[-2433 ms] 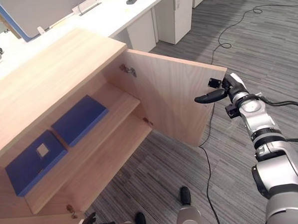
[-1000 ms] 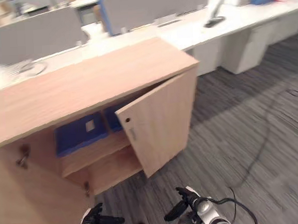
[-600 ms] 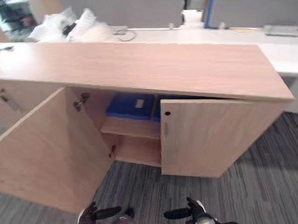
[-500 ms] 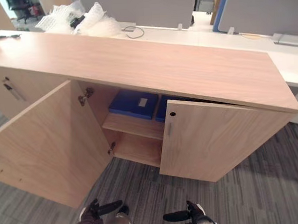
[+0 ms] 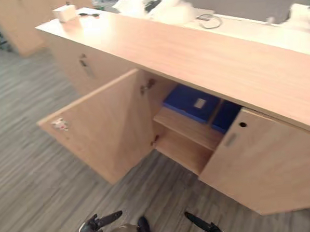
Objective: Walk over to the cabinet, pick up the folder, carry it to the office cabinet, place the folder inside the office cabinet, then close the office cabinet door
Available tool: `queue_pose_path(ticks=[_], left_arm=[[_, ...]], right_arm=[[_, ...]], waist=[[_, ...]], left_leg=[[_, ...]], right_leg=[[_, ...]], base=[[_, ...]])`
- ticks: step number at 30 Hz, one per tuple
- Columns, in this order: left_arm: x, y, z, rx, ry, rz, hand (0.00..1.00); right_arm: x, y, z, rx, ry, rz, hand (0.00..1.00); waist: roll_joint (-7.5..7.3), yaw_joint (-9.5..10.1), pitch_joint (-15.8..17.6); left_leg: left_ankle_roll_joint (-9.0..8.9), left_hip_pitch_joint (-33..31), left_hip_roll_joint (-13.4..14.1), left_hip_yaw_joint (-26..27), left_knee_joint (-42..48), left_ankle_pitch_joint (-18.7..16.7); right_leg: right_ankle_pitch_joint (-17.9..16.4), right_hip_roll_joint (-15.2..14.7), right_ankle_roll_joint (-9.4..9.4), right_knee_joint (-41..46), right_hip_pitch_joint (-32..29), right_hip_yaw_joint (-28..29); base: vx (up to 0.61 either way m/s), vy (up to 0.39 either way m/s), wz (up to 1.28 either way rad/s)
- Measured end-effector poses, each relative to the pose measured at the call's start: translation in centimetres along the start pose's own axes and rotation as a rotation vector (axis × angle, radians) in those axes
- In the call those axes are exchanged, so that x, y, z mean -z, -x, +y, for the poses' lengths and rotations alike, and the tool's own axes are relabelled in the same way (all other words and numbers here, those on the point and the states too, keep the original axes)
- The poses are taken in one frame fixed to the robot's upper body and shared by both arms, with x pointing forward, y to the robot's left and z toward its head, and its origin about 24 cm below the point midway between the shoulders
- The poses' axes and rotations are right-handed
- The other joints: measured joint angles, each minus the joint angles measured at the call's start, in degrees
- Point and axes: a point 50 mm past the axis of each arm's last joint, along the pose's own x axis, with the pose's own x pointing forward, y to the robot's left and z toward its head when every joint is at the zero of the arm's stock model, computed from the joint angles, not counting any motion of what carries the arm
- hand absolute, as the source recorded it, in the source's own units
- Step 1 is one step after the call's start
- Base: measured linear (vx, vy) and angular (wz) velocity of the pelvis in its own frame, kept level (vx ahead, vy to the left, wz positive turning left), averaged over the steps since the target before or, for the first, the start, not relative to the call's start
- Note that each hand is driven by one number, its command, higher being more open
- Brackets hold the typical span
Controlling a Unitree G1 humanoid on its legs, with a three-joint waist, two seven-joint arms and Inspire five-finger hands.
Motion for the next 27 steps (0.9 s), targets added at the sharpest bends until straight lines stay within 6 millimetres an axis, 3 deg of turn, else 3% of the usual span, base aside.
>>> queue_pose_path(ticks=[1,3,6,11,16,20,27], left_arm=[[0.2,0.0,0.1,0.004,-0.023,0.004,1.00],[0.1,0.0,0.0,0.014,-0.052,0.000,1.00],[-0.5,-0.1,0.1,0.027,-0.090,-0.019,1.00],[-1.0,0.3,-0.1,0.051,-0.120,-0.079,1.00],[-3.2,1.7,-1.3,0.096,-0.074,-0.236,1.00],[-7.4,2.0,-0.6,0.065,-0.022,-0.369,1.00],[-15.9,3.0,5.9,-0.122,0.071,-0.550,1.00]], right_arm=[[0.1,0.0,-0.1,0.003,-0.017,0.006,1.00],[0.3,0.0,0.0,0.001,-0.020,0.011,1.00],[0.5,0.0,0.2,-0.003,-0.022,0.016,1.00],[0.4,0.0,0.2,-0.003,-0.003,0.012,1.00],[0.2,0.1,-0.9,0.033,-0.032,-0.001,1.00],[0.8,0.2,-2.1,0.062,-0.037,0.008,1.00],[3.5,0.9,-4.7,0.110,-0.032,0.102,1.00]], waist=[[0.27,-0.06,-0.12],[-0.08,-0.18,-0.02],[-1.67,-0.33,0.62],[-1.26,-0.39,0.43],[0.37,-0.28,0.53],[0.92,-0.36,0.14],[1.19,-0.62,-0.36]], left_leg=[[-0.12,3.14,-1.04,-1.19,-7.09,3.58],[-0.16,5.66,-1.54,-2.73,-12.75,6.39],[-0.34,6.73,-1.86,-4.06,-12.77,6.24],[-0.68,7.82,-2.11,-4.34,-12.83,5.73],[-0.57,7.92,-2.35,-4.76,-12.85,5.62],[-0.86,8.47,-1.96,-4.68,-12.85,5.43],[-1.41,10.18,-0.75,-4.06,-12.79,5.06]], right_leg=[[1.64,0.23,-0.52,0.06,0.17,-0.65],[2.57,0.78,-0.40,0.36,0.53,-1.13],[2.95,0.70,-0.07,0.75,1.85,-1.76],[2.97,0.53,-0.10,1.84,2.50,-2.33],[2.99,0.81,-0.08,-0.18,3.88,-3.07],[3.03,1.13,-0.01,-1.23,4.82,-3.20],[3.50,2.34,-0.14,-1.96,6.31,-2.47]], base=[[0.04,0.054,0.39],[0.05,0.050,0.33],[0.03,0.023,0.26],[0.02,0.004,0.03],[0.01,-0.011,0.04],[0.03,-0.037,-0.02],[0.06,-0.067,-0.07]])
